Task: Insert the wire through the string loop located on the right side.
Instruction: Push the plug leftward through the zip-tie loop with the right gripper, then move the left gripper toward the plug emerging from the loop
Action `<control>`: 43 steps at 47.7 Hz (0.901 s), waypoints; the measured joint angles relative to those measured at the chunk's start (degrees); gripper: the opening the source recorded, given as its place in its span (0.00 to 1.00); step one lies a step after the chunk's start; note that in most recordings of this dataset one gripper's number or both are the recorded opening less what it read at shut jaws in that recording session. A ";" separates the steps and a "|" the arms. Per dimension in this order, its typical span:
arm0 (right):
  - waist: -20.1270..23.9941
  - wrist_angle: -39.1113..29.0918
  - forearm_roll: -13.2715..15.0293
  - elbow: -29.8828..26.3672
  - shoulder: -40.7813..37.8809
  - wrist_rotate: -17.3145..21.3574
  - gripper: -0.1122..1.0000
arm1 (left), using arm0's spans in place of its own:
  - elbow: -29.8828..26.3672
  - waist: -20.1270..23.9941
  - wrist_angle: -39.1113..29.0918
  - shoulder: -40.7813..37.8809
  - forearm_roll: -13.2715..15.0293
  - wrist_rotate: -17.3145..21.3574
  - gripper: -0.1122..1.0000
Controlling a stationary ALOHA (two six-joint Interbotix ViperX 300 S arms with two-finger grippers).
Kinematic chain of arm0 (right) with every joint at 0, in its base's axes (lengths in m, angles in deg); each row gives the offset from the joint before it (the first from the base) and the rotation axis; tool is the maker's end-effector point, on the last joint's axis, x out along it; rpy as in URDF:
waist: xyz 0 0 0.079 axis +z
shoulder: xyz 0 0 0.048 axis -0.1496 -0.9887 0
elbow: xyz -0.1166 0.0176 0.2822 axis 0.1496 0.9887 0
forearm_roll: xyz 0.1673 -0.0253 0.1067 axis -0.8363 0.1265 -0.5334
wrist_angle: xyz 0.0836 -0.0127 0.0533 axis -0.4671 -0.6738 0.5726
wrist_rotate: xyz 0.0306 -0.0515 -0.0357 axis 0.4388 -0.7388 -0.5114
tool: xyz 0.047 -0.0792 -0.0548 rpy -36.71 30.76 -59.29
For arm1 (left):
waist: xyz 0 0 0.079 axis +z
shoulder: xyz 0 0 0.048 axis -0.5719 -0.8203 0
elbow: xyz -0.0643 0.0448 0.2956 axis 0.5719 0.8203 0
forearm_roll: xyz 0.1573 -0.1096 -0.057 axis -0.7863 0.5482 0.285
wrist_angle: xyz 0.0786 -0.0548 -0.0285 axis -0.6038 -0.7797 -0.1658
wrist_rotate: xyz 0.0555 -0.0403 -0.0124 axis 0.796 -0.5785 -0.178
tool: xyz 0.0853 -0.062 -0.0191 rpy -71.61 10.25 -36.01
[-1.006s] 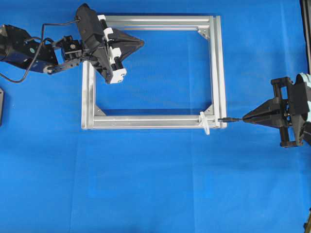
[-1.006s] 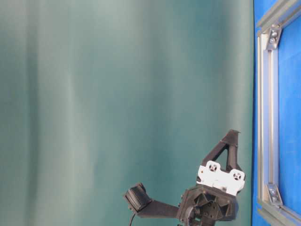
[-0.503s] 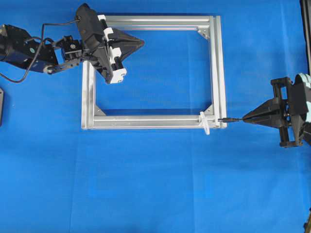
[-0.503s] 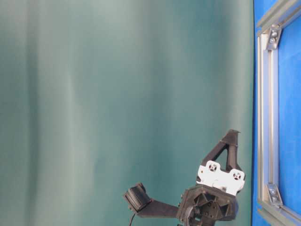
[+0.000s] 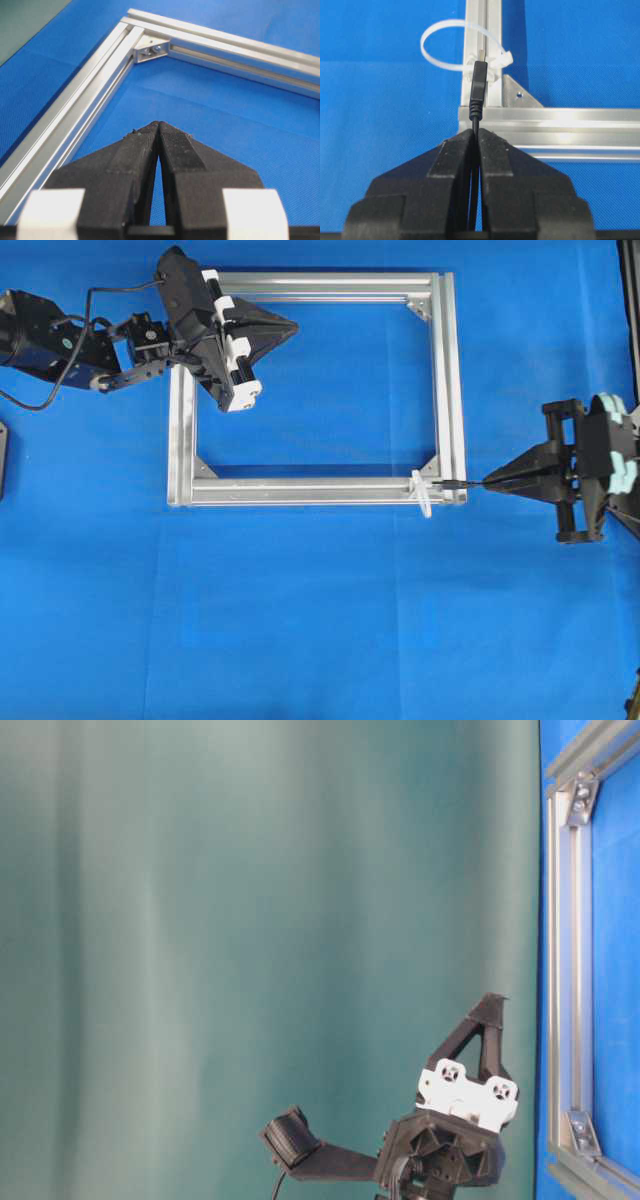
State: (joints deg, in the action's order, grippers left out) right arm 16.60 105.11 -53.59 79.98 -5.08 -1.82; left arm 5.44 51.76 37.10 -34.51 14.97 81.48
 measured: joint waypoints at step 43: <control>0.00 8.00 0.70 -9.23 -16.61 0.00 0.07 | -0.09 0.00 0.18 0.00 0.00 0.00 0.10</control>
State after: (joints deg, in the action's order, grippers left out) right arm 16.60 113.11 -52.88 70.75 -21.69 -1.82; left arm 5.35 51.76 37.28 -34.51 14.97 81.48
